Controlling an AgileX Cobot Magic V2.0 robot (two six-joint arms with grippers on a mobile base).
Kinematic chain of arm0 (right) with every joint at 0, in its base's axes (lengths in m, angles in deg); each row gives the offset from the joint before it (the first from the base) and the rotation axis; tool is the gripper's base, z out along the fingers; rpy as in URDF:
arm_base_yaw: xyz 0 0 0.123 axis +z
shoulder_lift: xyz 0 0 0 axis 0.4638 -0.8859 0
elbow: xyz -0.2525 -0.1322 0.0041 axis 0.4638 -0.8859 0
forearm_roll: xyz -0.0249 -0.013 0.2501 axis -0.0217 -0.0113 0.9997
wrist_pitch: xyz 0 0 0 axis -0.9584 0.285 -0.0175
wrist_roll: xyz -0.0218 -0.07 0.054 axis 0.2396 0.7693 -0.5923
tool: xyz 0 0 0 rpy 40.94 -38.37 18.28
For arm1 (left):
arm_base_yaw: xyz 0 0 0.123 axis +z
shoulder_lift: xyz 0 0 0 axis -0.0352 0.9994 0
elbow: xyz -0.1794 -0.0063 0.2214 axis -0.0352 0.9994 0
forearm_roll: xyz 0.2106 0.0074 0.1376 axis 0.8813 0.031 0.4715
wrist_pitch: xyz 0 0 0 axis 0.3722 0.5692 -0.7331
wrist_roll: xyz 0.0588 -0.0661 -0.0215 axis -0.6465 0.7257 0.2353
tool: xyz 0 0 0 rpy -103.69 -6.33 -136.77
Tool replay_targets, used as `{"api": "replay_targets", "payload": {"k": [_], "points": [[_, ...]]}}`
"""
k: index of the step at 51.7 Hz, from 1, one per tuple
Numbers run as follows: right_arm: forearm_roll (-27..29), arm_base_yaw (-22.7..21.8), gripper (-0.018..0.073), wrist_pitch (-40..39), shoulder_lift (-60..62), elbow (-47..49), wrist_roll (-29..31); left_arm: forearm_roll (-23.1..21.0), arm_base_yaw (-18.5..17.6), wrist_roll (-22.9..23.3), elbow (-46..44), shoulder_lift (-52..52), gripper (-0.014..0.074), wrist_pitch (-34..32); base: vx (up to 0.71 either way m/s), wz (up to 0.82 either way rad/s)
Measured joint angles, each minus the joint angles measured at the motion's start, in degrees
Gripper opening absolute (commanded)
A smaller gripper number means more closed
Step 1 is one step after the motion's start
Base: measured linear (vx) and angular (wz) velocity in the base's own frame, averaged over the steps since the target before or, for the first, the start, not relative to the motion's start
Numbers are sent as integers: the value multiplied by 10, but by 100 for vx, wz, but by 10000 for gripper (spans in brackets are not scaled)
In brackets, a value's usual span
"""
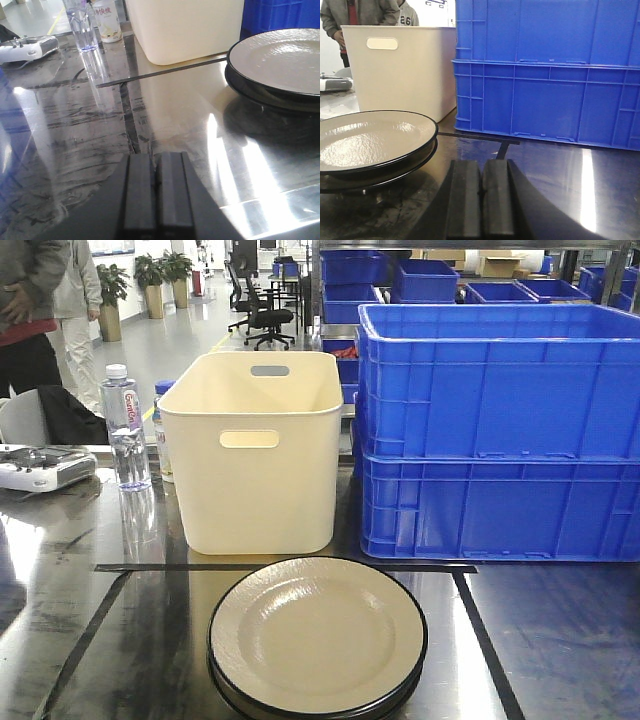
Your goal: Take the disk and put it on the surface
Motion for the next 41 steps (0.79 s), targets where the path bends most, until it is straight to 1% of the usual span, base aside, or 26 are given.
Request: {"api": "replay_targets", "payload": {"k": [8,11,16,20,23,29,33,36,41], "points": [[0,0,-9,0,0,0,0,0,0,0,0,0,-2,0,0,0],[0,0,-9,0,0,0,0,3,0,0,6,0,-2,-10,0,0],[0,0,-9,0,0,0,0,9,0,12,34,-5,-2,-54,0,0],[0,0,-9,0,0,0,0,14,0,37,72,-20,-2,-97,0,0],[0,0,-9,0,0,0,0,27,-1,59,107,-42,-2,-126,0,0],[0,0,-9,0,0,0,0,77,-5,102,189,-95,-2,-187,0,0],[0,0,-9,0,0,0,0,105,-6,131,232,-139,-2,-214,0,0],[0,0,-9,-1,0,0,0,116,-6,150,250,-164,-2,-219,0,0],[0,0,-9,0,0,-1,0,145,-7,161,253,-172,-2,-217,0,0]]}}
